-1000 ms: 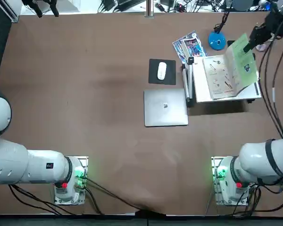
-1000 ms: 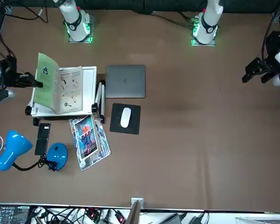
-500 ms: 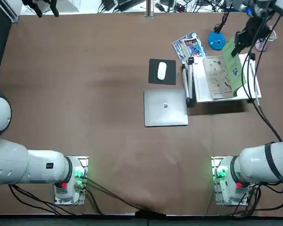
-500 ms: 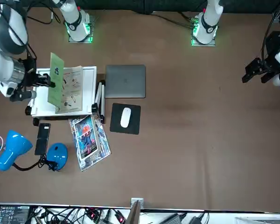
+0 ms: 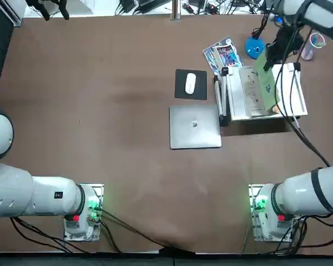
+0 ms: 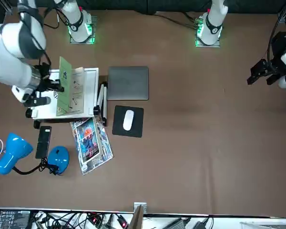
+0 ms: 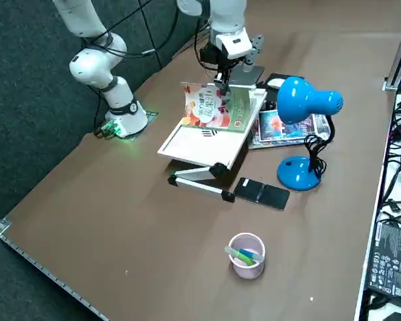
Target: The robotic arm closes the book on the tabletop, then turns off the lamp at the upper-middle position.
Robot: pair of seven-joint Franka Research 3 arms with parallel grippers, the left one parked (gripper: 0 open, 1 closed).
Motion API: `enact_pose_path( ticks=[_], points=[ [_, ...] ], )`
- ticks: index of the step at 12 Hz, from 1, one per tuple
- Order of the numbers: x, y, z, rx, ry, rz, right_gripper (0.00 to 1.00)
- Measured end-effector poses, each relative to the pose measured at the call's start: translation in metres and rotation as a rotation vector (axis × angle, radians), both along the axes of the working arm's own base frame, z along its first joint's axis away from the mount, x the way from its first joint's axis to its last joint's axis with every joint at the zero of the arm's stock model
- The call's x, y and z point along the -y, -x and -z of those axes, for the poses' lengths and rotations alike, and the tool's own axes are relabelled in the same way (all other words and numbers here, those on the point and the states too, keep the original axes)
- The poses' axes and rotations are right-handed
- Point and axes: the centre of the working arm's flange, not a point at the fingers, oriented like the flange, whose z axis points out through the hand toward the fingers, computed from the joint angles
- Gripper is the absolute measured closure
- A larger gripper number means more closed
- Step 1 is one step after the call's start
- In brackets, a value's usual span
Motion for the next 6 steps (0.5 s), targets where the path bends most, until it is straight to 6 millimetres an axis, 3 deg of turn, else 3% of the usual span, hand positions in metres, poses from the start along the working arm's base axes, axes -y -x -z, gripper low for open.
enact_pose_path(
  ticks=[6],
  points=[
    [-0.069,0.003,0.018,-0.009,0.178,-0.008,0.97]
  ],
)
